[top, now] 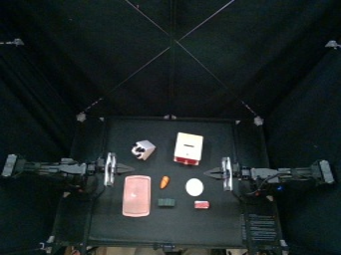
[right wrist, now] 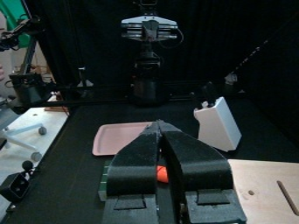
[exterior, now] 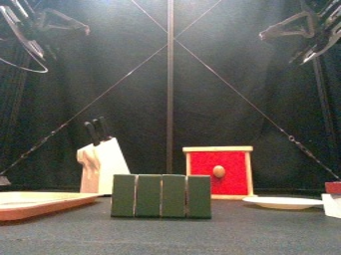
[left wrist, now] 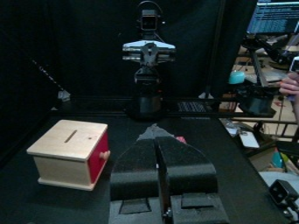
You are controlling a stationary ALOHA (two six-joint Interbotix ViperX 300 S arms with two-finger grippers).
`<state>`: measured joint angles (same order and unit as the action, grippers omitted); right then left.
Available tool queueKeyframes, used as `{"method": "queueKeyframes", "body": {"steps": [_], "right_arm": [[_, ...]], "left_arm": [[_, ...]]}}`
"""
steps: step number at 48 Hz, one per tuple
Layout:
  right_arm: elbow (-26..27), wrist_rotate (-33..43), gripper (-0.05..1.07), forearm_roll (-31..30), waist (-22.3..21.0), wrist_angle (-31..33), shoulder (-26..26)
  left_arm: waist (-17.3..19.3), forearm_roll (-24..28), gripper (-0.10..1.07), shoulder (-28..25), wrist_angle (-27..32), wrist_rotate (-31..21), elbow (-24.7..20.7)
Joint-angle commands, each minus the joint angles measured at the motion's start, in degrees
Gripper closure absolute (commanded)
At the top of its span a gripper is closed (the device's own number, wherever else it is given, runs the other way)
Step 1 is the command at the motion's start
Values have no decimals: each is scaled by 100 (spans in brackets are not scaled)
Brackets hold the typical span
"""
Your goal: Grab drawer handle
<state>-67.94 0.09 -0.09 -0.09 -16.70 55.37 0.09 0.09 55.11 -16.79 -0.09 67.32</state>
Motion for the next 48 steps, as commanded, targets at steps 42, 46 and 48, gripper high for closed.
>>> {"method": "queueKeyframes", "body": {"steps": [42,46,48], "right_arm": [[-9,79,101,141,-2399,-492,-958],[-18,79,101,202,-2593,-492,-1063],[-26,79,101,211,-2654,-492,-1125]], "left_arm": [[-316,-2312,67,-2804,-624,-35,-1696],[-352,-2575,56,-3182,-791,-35,-1846],[-352,-2681,51,-3366,-817,-35,-1934]]}}
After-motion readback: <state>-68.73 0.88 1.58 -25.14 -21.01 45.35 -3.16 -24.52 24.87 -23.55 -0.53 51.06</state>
